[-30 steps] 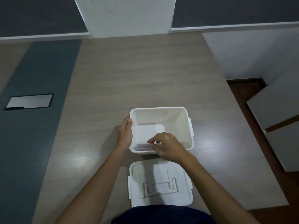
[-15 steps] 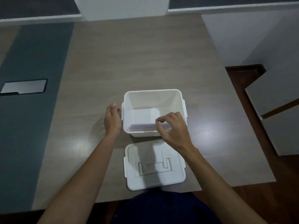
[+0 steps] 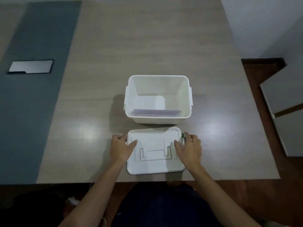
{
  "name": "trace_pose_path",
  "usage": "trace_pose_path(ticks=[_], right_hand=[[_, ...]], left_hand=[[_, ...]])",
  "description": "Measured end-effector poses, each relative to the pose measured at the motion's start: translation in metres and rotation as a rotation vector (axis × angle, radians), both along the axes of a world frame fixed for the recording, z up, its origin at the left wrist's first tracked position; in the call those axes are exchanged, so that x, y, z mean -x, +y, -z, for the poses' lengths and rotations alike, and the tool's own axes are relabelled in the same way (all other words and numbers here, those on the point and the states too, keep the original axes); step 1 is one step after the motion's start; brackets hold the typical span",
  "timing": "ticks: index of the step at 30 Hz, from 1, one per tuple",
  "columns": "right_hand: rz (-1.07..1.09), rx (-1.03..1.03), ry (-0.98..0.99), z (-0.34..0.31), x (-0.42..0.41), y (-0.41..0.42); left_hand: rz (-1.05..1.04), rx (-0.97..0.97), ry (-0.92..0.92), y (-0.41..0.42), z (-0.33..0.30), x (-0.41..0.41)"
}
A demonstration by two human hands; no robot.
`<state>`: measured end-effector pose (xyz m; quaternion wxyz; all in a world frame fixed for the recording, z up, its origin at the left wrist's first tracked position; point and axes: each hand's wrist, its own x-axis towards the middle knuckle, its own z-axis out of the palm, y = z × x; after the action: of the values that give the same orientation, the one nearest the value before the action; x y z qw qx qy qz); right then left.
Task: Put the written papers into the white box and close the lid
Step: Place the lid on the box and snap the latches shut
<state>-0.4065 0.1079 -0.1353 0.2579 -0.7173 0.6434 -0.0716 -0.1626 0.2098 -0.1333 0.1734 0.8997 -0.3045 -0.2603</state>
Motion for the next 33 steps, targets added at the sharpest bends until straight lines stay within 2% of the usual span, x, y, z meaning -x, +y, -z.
trace_pose_path(ticks=[4, 10, 14, 18, 23, 30, 33], right_hand=[[0.001, -0.043, -0.016, 0.007, -0.002, 0.006], [0.152, -0.084, -0.294, 0.0, -0.002, 0.013], [0.157, 0.003, -0.423, -0.013, 0.004, 0.019], [0.084, 0.117, -0.455, -0.024, 0.009, 0.025], [0.061, 0.241, -0.496, -0.039, 0.01, 0.022], [0.069, 0.469, -0.475, -0.072, -0.007, -0.012], [0.048, 0.495, -0.373, -0.087, -0.019, -0.037]], left_hand=[[-0.034, 0.089, 0.051, 0.004, 0.008, 0.008], [-0.169, 0.311, 0.16, 0.005, 0.0, 0.017], [-0.136, 0.443, 0.049, 0.01, -0.014, 0.024], [0.004, 0.529, -0.136, 0.014, -0.025, 0.029], [0.032, 0.656, -0.226, 0.009, -0.05, 0.033], [0.097, 0.786, -0.355, -0.024, -0.093, 0.021], [0.115, 0.78, -0.345, -0.052, -0.105, 0.005]])
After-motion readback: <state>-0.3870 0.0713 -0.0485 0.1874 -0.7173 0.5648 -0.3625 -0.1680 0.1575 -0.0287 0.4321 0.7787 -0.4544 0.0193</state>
